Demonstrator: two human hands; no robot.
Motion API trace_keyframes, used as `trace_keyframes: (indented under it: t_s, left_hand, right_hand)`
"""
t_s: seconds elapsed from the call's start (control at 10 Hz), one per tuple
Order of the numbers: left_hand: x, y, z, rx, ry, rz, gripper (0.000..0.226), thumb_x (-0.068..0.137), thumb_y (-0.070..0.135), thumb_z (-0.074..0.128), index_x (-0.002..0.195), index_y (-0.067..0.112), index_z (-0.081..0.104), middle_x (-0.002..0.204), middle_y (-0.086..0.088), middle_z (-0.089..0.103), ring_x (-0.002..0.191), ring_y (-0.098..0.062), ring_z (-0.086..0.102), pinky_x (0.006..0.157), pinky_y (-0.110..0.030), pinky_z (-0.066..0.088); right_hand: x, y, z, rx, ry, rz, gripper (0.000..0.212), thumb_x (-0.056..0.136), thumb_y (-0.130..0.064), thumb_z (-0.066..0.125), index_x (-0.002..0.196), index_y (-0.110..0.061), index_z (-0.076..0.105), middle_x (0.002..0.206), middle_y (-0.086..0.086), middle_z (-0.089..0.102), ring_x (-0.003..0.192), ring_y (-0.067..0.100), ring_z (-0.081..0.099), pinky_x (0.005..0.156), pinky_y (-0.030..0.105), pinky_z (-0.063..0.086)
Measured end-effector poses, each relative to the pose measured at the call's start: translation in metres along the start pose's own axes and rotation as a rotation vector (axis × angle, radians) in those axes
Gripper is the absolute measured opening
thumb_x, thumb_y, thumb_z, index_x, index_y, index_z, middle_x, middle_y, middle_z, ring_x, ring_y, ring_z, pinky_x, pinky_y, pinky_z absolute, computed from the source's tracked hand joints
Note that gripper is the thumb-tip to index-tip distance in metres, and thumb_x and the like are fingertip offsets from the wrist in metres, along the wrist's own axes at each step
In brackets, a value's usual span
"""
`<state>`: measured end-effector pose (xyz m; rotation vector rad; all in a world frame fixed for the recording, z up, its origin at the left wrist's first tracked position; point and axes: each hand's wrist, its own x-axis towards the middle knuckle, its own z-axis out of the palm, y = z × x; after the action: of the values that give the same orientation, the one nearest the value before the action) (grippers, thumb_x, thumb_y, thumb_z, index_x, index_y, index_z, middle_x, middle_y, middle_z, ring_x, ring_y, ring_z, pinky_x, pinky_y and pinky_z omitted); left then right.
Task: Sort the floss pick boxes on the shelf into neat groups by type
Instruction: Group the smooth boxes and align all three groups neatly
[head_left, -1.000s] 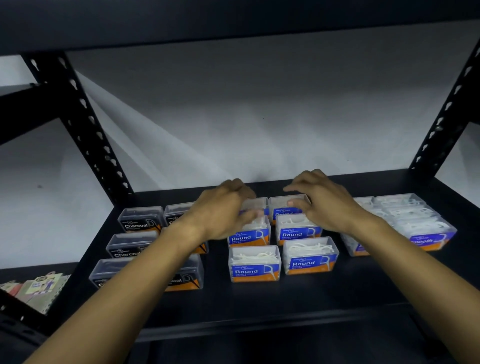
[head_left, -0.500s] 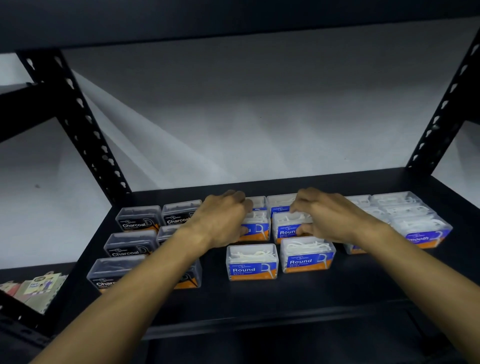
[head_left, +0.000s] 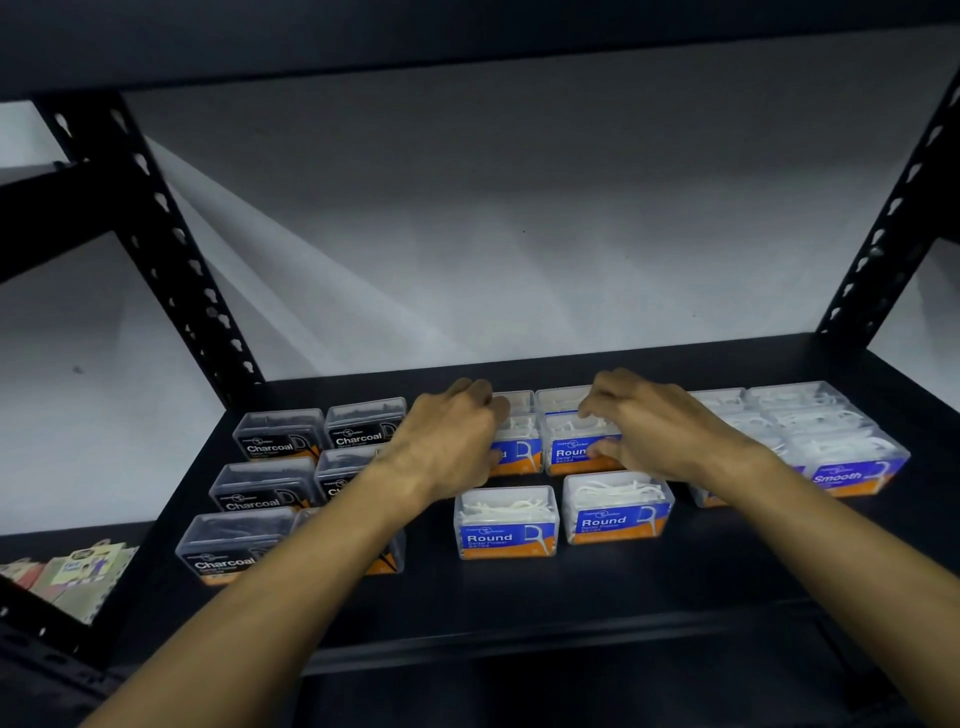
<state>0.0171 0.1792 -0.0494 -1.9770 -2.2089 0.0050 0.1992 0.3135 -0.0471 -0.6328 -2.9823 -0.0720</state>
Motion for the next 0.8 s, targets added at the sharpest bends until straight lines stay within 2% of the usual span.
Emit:
trace_keyframes:
  t_s: [0.2, 0.8]
  left_hand:
    - [0.0007, -0.0011, 0.0003, 0.047, 0.025, 0.001, 0.047, 0.087, 0.043, 0.063, 0.127, 0.02, 0.054, 0.125, -0.001, 0.055, 0.117, -0.019, 0.048, 0.081, -0.037, 0.05]
    - [0.0004, -0.0015, 0.0023, 0.053, 0.042, -0.008, 0.049, 0.086, 0.044, 0.063, 0.128, 0.021, 0.053, 0.126, -0.001, 0.055, 0.116, -0.019, 0.049, 0.083, -0.038, 0.052]
  right_hand:
    - [0.0013, 0.0005, 0.001, 0.003, 0.012, 0.002, 0.049, 0.088, -0.041, 0.061, 0.132, -0.023, 0.049, 0.128, -0.004, 0.046, 0.111, 0.013, 0.048, 0.084, 0.028, 0.045]
    - [0.0026, 0.0026, 0.0043, -0.009, 0.036, -0.019, 0.051, 0.089, -0.041, 0.06, 0.134, -0.022, 0.046, 0.131, -0.002, 0.046, 0.116, 0.013, 0.046, 0.085, 0.027, 0.043]
